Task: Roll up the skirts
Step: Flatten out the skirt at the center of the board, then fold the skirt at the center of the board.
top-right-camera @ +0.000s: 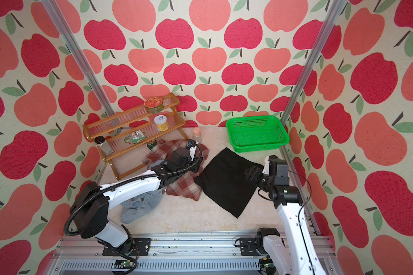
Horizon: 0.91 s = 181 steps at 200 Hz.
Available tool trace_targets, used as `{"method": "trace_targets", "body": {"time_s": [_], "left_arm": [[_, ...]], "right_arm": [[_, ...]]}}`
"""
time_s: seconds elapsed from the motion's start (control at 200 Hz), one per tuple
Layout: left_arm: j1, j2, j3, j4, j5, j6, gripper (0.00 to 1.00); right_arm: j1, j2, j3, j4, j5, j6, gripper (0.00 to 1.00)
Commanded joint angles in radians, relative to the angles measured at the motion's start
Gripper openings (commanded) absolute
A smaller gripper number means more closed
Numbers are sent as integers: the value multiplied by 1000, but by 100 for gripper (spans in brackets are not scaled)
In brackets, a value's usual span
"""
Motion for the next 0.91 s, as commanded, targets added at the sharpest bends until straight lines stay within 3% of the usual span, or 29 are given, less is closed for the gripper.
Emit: {"method": "trace_targets", "body": {"time_s": [0.0, 0.07, 0.135, 0.325, 0.435, 0.585, 0.74, 0.9], "left_arm": [[45, 33, 1, -146, 83, -26, 36], [43, 32, -14, -174, 55, 1, 25], [39, 21, -32, -199, 44, 7, 21], [24, -25, -76, -238, 108, -10, 22], [9, -30, -78, -255, 180, -16, 26], [2, -19, -87, -281, 249, -11, 42], [5, 6, -96, -285, 308, -14, 46], [5, 59, -69, -318, 281, -18, 45]], "right_arm": [[69, 209, 178, 45, 61, -95, 64], [128, 339, 295, 52, 130, -107, 64], [172, 452, 385, 73, 170, -99, 64], [242, 803, 615, 76, 198, -56, 65], [248, 930, 683, 75, 207, -37, 65], [240, 1027, 757, 42, 211, -34, 66], [237, 1045, 775, 26, 216, -41, 69], [226, 1030, 748, 18, 210, -49, 70]]}}
